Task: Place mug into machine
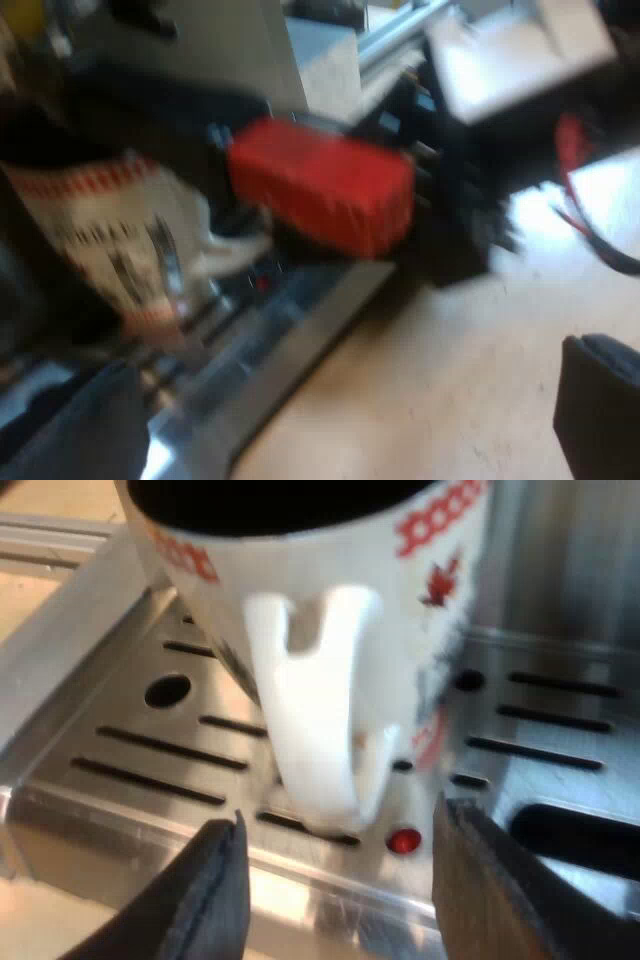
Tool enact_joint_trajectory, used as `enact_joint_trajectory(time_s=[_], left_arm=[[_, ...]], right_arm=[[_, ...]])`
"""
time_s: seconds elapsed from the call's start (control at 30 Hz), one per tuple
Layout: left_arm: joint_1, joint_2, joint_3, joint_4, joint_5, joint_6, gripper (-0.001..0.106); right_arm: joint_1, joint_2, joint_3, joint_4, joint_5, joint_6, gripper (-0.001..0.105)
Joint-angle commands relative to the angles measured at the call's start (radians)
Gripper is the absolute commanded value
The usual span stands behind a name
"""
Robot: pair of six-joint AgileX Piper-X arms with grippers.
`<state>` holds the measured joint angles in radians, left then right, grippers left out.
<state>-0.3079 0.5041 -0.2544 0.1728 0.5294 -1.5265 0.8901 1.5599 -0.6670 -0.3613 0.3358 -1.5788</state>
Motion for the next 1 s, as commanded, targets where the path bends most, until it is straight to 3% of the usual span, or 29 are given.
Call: enact_joint_trajectory(time_s=[0.03, 0.2, 0.37, 0.53, 0.63, 1.0], left_arm=[[0.019, -0.013, -0.042, -0.010, -0.003, -0.011, 0.083], [0.027, -0.042, -0.081, 0.012, -0.003, -0.011, 0.083], [0.027, -0.080, -0.135, 0.125, -0.003, -0.011, 0.083], [0.027, -0.127, -0.197, 0.233, -0.003, -0.059, 0.083], [0.027, -0.141, -0.211, 0.235, -0.001, -0.072, 0.083], [0.027, -0.148, -0.292, 0.284, 0.005, -0.072, 0.083]], right_arm=[[0.019, -0.078, 0.038, 0.002, 0.025, -0.017, 0.045], [0.058, -0.189, 0.066, 0.061, 0.080, -0.017, 0.045], [0.093, -0.292, 0.066, 0.106, 0.098, -0.023, 0.043], [0.140, -0.369, 0.055, 0.111, 0.139, -0.049, 0.012], [0.164, -0.363, 0.024, 0.111, 0.140, -0.081, 0.000], [0.180, -0.237, -0.142, 0.111, 0.230, -0.078, 0.000]])
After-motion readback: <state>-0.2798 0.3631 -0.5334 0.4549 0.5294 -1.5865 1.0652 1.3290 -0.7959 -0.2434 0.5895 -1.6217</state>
